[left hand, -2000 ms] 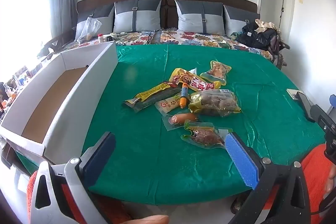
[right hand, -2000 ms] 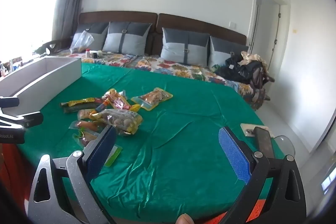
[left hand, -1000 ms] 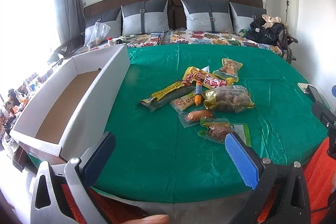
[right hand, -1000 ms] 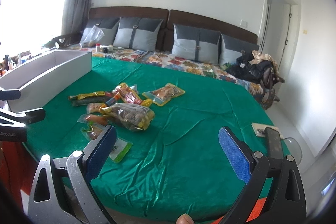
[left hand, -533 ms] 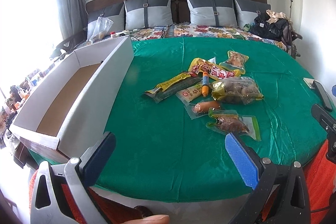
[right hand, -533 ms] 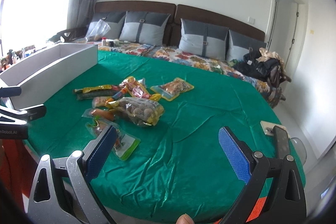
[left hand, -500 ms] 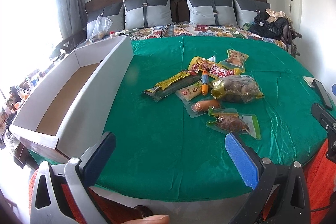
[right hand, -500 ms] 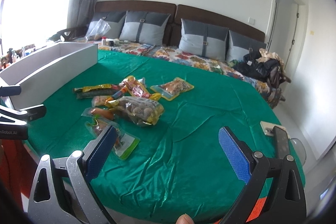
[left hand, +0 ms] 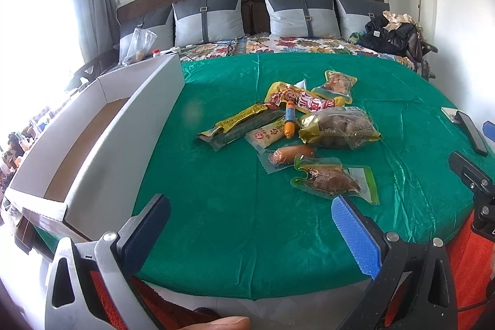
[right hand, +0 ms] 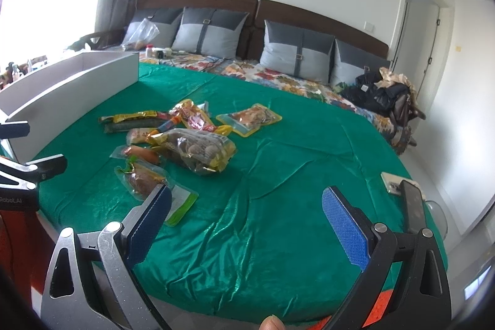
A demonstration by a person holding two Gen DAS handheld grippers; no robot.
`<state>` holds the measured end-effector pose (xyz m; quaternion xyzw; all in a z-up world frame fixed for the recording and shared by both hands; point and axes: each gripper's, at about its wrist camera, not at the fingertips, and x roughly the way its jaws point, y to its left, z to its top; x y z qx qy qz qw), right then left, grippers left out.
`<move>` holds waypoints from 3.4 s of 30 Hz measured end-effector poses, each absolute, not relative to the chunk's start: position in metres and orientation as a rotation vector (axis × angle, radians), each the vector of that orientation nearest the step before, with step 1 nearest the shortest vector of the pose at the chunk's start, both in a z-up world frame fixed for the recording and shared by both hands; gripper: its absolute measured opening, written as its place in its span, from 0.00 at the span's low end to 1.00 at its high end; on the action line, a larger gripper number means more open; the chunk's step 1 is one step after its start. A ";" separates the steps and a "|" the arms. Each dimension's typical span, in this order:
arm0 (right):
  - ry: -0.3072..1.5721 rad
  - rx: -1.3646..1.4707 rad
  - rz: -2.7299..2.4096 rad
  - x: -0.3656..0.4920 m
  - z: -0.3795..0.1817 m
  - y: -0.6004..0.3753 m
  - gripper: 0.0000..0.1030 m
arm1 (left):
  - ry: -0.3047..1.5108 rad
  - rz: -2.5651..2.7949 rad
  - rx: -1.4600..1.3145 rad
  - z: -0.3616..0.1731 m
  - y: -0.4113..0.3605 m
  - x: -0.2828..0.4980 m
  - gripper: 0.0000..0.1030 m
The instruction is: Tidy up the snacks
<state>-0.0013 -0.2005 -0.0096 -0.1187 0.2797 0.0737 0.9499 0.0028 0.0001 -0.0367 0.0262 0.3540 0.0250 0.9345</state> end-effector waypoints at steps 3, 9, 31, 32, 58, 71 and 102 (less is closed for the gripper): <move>0.571 -0.237 0.139 0.000 -0.011 -0.203 0.96 | 0.738 0.044 0.059 -0.040 0.000 0.003 1.00; 0.569 -0.227 0.136 0.001 -0.015 -0.208 0.96 | 0.759 0.056 0.047 -0.045 0.003 0.007 1.00; 0.769 -0.133 0.344 0.019 -0.049 -0.200 0.96 | 1.006 0.024 -0.024 -0.108 0.028 0.076 1.00; 0.793 -0.152 0.371 0.023 -0.051 -0.195 0.96 | 1.010 0.022 -0.001 -0.112 0.029 0.078 1.00; 1.199 -0.434 0.725 0.103 -0.097 -0.092 0.66 | 0.976 0.009 -0.018 -0.130 0.057 0.075 1.00; 1.141 -0.111 0.158 0.114 -0.098 -0.274 0.69 | 0.947 0.027 -0.026 -0.130 0.057 0.075 1.00; 0.952 -0.043 0.153 0.157 -0.110 -0.292 0.93 | 1.167 -0.663 0.218 -0.105 -0.033 0.130 0.90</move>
